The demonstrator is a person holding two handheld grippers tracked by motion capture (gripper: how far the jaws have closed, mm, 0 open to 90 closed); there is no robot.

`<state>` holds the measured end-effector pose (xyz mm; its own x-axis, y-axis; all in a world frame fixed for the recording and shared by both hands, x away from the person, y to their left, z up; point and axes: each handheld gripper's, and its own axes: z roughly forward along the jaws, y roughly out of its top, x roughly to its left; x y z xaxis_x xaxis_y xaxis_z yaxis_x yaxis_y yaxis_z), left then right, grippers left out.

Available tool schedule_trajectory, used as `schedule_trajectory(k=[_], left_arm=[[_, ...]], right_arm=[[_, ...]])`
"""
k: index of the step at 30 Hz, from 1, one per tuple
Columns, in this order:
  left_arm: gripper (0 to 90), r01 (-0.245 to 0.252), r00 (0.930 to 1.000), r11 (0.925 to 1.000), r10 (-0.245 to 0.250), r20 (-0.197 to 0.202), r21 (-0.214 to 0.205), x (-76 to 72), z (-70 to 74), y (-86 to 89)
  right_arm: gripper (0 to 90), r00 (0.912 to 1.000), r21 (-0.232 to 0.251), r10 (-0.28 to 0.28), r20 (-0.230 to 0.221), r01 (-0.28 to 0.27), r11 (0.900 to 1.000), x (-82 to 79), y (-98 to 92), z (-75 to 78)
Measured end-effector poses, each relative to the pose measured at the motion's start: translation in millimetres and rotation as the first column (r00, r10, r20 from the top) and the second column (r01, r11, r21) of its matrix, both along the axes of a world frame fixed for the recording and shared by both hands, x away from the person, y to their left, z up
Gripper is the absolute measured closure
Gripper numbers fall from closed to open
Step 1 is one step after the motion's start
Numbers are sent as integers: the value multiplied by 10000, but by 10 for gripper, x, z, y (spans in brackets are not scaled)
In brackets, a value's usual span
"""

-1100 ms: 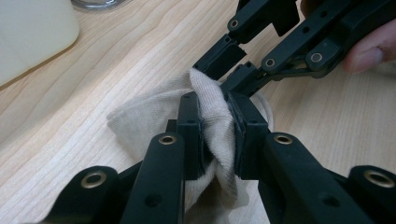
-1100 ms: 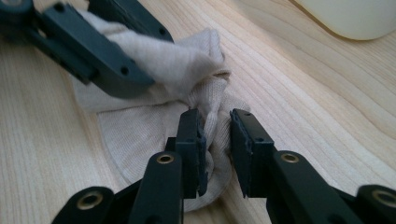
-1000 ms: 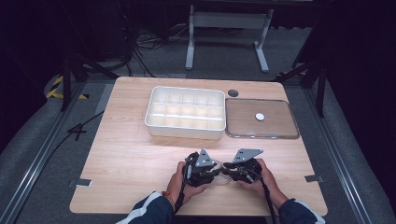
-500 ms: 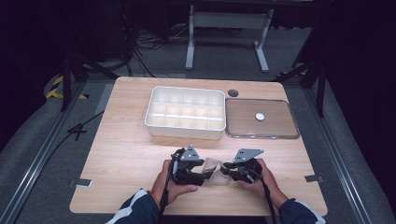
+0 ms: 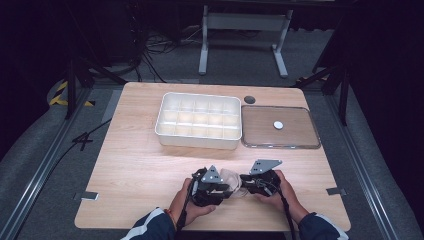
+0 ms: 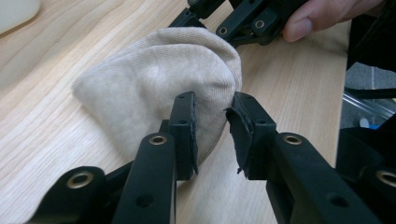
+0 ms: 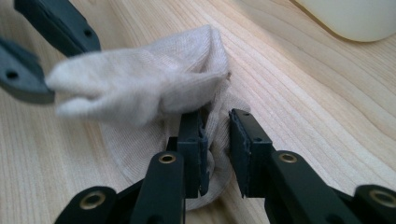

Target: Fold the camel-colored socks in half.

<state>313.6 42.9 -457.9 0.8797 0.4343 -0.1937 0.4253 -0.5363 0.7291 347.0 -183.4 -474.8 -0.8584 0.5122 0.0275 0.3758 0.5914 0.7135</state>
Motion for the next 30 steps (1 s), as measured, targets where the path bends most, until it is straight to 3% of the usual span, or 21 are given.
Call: schedule_trajectory(k=[2,4,5,10,13,14,16,17,19,21,24,25,27,29,30], left_arm=[[705,191,9998,9998,-190,-77,116,8,-37,-29],[703,247,9996,9988,-251,86,428,4,-91,-56],[702,271,9996,9984,-275,85,495,16,-131,-56],[705,149,9998,9994,-152,93,312,32,-156,-49],[708,261,9994,9991,-267,201,337,37,-164,-48],[708,233,9996,9992,-239,173,329,36,-166,-48],[708,231,9996,9992,-236,166,331,37,-168,-46],[709,220,9995,9992,-228,228,332,37,-170,-43],[710,238,9993,9992,-247,282,308,36,-173,-42],[711,308,9991,9991,-316,288,283,48,-176,-28],[713,302,9992,9995,-305,251,129,50,-184,-31],[710,322,9991,9991,-329,258,264,47,-175,-28],[698,339,9986,9988,-352,385,360,29,-160,-24],[689,308,9981,9988,-328,515,390,11,-144,-4],[675,321,9977,9990,-339,595,313,2,-126,30]], right_arm=[[747,10000,-10,-10,-8,10,10000,-2,1,1],[733,10000,-17,-18,22,18,10000,-1,0,1],[682,9999,-50,-131,44,131,9999,2,-7,6],[689,9993,92,-318,211,317,9995,29,-111,75],[737,9945,894,-695,777,625,9940,11,-226,254],[745,9938,1203,-597,937,482,9916,-13,-223,299],[754,9929,1357,-436,1105,284,9903,-48,-200,341],[764,9895,1363,31,1445,-230,9904,-126,-103,389],[771,9887,1427,183,1489,-398,9890,-145,-68,388],[771,9863,1072,662,1511,-829,9908,-180,29,364],[774,9866,1089,904,1357,-1056,9884,-177,76,301],[797,9862,564,1024,1299,-1104,9923,-172,110,227],[819,9864,-4,1038,1276,-1046,9945,-161,124,171],[828,9878,-234,1021,1174,-1000,9947,-147,124,138],[836,9910,-354,1027,855,-1000,9944,-126,120,94]])
